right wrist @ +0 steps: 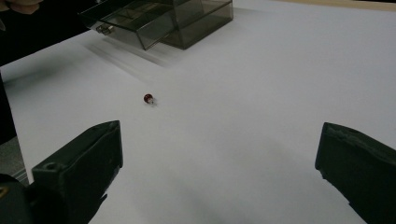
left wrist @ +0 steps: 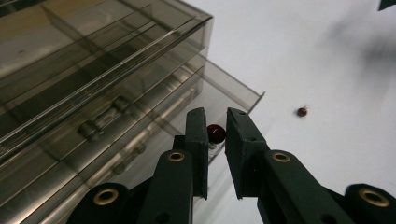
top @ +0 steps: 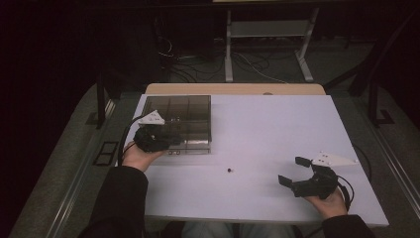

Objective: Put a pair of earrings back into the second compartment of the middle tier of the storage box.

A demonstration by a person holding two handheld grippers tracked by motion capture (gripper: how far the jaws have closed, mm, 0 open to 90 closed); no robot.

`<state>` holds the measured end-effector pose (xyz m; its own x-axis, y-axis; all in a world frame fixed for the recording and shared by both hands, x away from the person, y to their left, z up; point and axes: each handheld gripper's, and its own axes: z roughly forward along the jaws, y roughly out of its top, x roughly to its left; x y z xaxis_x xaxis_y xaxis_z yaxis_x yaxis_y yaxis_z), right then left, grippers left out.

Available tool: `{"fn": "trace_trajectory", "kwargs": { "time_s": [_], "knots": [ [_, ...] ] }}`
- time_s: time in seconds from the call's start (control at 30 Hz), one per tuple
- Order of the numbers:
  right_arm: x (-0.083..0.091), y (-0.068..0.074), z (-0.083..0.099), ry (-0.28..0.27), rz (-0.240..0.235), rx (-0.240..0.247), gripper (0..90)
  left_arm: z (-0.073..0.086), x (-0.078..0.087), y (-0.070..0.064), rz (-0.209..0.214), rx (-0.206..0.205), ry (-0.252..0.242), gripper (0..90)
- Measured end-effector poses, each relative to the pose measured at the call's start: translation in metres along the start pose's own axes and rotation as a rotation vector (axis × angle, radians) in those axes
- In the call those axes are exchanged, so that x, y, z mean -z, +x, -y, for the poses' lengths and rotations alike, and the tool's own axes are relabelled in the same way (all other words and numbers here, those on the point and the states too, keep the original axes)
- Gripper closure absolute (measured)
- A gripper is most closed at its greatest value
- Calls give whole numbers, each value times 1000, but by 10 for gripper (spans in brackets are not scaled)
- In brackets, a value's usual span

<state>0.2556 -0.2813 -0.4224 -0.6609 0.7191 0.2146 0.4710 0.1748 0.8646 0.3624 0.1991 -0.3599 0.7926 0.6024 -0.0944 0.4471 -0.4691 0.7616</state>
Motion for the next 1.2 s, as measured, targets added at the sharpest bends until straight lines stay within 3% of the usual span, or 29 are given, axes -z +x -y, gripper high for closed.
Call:
{"fn": "trace_trajectory", "kwargs": {
  "time_s": [0.33,0.57,0.63,0.8,1.0,1.2],
  "knots": [
    [-1,0,0,6,0,2,4,5,-9,13,-45,21,37,782],
    [-1,1,0,7,-1,3,4,6,-21,20,-75,26,88,782],
    [-1,1,0,8,-1,3,4,5,-24,22,-104,16,127,782],
    [-1,1,1,11,-3,5,4,5,-31,25,-112,27,171,782],
    [-2,0,1,14,-7,6,4,3,-35,24,-127,9,210,780],
    [-1,0,1,16,-3,7,4,1,-32,24,-107,39,187,628]
  ]
}}
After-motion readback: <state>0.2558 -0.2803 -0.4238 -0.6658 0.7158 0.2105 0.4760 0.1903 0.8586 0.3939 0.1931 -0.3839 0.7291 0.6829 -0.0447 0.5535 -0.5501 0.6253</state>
